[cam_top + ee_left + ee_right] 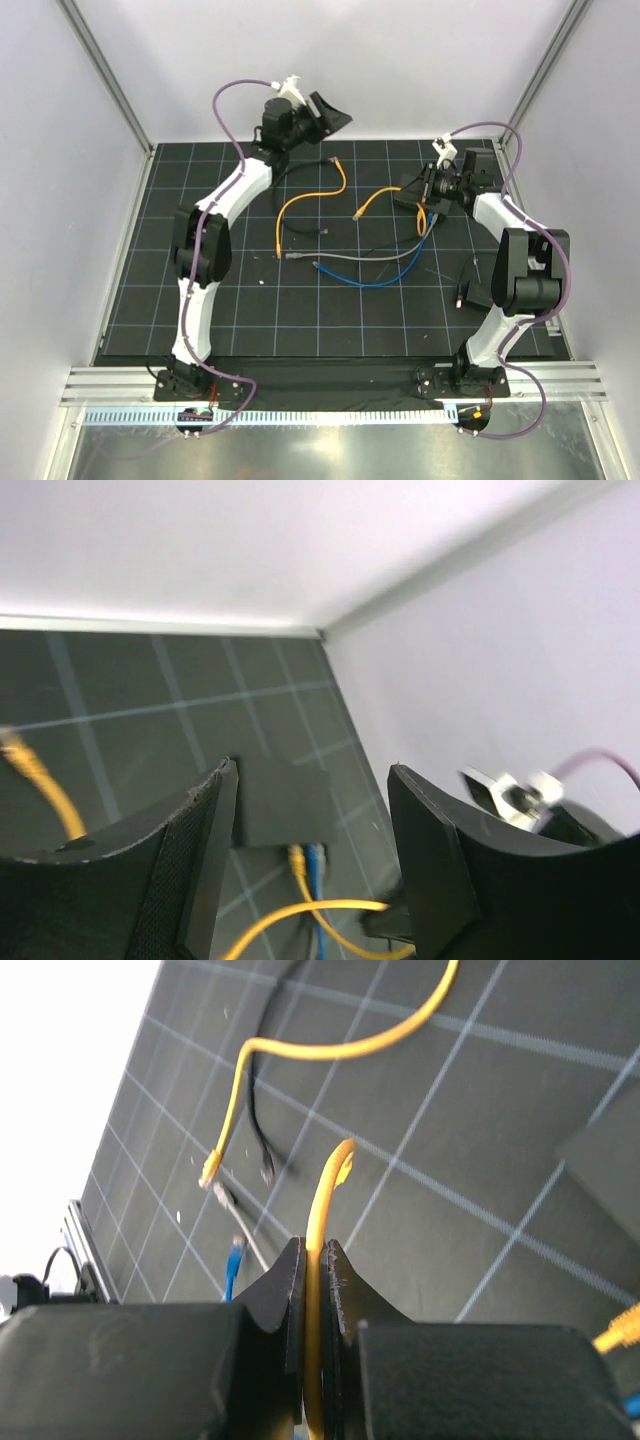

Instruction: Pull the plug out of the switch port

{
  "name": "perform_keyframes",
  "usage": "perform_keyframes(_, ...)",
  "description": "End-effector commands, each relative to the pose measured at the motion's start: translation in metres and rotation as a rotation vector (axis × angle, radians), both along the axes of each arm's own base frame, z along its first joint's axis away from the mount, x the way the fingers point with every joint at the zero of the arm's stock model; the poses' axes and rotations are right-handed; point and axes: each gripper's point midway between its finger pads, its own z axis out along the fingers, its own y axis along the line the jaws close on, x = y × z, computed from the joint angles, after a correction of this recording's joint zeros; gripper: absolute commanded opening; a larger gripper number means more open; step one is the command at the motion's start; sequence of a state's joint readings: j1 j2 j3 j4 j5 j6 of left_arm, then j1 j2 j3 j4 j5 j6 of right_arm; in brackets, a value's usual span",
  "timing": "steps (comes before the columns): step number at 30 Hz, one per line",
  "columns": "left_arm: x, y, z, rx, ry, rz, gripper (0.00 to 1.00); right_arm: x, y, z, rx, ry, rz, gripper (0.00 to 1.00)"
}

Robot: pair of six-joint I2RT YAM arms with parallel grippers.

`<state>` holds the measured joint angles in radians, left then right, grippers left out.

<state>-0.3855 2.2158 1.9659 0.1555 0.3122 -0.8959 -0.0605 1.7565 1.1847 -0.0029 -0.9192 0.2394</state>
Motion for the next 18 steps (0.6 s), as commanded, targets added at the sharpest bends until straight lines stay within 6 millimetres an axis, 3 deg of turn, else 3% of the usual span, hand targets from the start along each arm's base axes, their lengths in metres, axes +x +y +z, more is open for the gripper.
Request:
perform_keyframes(1,-0.036,-0.044,-0.002,0.030,-0.032,-0.148,0.65,-0.011,-0.002,0.004,-0.058,0.002,0.043,0.06)
perform_keyframes(3,-0.049,-0.061,-0.003,0.038,-0.037,-0.185,0.64,-0.010,-0.001,0.000,-0.064,0.007,0.061,0.08)
perform_keyframes(6,-0.057,-0.077,-0.005,0.029,-0.032,-0.224,0.64,-0.014,0.001,-0.005,-0.083,0.038,0.097,0.19)
perform_keyframes(7,-0.057,-0.082,-0.013,0.026,-0.014,-0.234,0.64,-0.014,-0.001,-0.008,-0.092,0.048,0.086,0.29)
perform_keyframes(9,-0.063,-0.093,-0.010,0.016,-0.017,-0.271,0.63,-0.011,-0.005,-0.010,-0.120,0.050,0.058,0.35)
perform_keyframes(13,-0.070,-0.108,-0.029,0.005,0.029,-0.315,0.61,-0.009,-0.018,-0.006,-0.167,0.039,-0.020,0.58)
perform_keyframes(18,-0.073,-0.113,-0.042,0.013,0.054,-0.328,0.59,-0.004,-0.034,-0.001,-0.148,0.029,-0.077,0.68)
